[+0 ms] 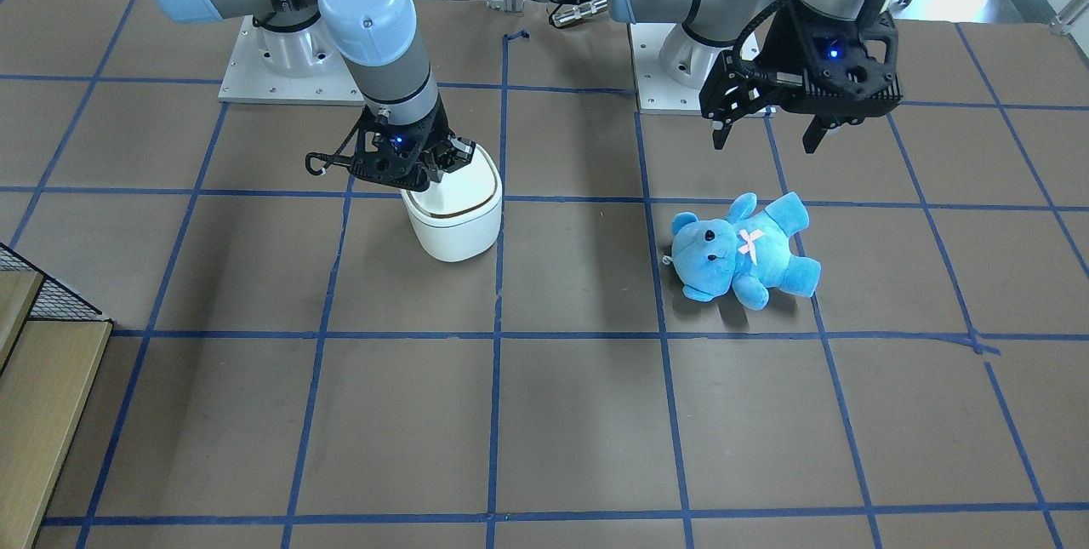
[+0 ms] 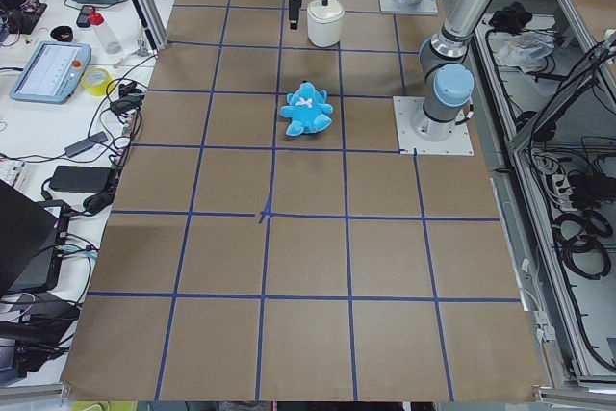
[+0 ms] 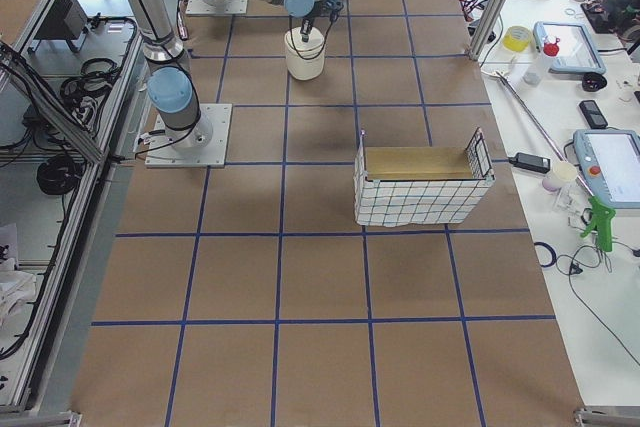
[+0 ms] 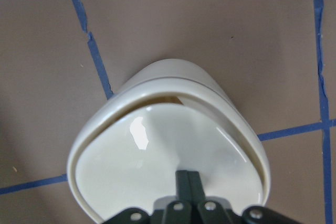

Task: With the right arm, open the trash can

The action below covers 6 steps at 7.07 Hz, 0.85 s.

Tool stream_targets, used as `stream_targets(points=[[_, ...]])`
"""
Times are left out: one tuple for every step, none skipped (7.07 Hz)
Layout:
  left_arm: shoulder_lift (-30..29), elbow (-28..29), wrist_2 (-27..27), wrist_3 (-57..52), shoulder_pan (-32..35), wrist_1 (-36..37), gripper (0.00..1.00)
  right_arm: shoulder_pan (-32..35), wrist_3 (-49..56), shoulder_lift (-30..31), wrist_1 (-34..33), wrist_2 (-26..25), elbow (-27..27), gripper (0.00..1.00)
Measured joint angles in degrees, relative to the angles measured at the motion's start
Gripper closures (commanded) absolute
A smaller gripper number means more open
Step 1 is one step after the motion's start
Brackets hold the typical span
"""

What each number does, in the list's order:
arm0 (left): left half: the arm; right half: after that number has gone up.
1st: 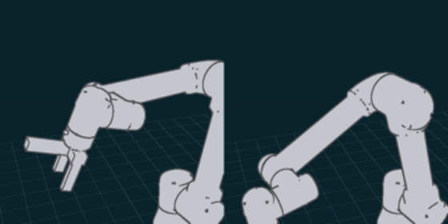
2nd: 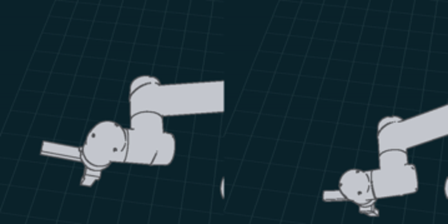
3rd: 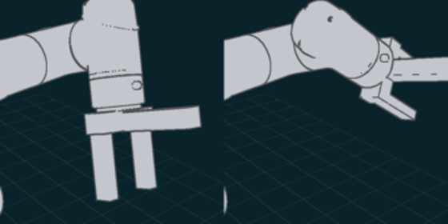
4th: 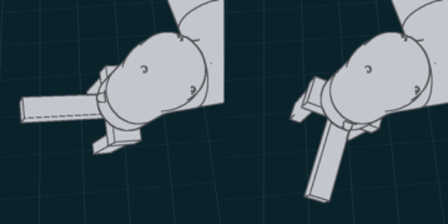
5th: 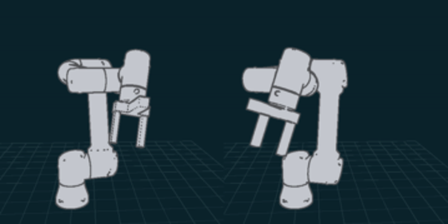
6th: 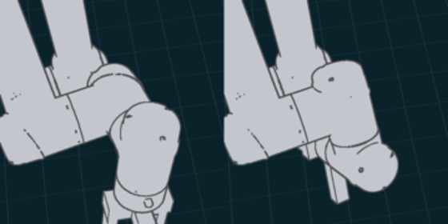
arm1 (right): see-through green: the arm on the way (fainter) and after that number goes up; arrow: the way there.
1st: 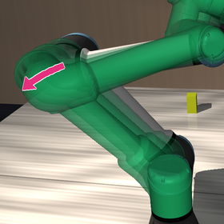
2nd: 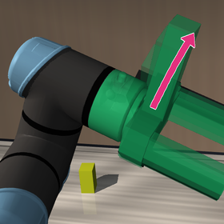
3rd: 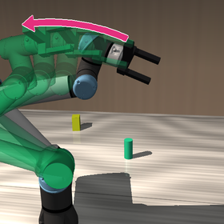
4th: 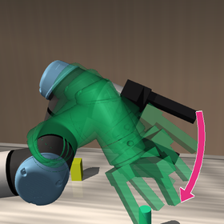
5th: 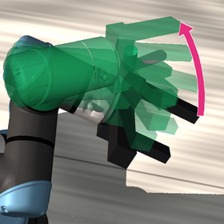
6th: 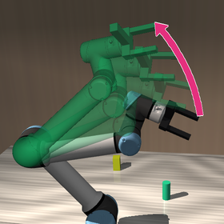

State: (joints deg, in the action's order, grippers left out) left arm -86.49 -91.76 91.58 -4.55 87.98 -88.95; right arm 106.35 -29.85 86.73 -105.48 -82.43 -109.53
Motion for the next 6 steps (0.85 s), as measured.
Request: stream_targets(points=[[0.00,0.00,0.00,0.00,0.00,0.00,0.00,-0.03,-0.11,0.18,2.97,0.82,2.78,1.00],[0.00,0.00,0.00,0.04,0.00,0.00,0.00,-0.10,-0.12,0.23,6.45,1.30,6.08,1.00],[0.00,0.00,0.00,0.06,0.00,0.00,0.00,-0.14,-0.13,0.24,9.98,1.46,9.78,1.00],[0.00,0.00,0.00,0.06,0.00,0.00,0.00,-0.16,-0.12,0.21,13.06,1.26,13.65,0.97],[0.00,0.00,0.00,0.07,0.00,0.00,0.00,-0.20,-0.12,0.20,14.98,0.17,16.99,0.86],[0.00,0.00,0.00,0.07,0.00,0.00,0.00,-0.24,0.06,0.17,15.78,-1.80,19.50,0.71]])
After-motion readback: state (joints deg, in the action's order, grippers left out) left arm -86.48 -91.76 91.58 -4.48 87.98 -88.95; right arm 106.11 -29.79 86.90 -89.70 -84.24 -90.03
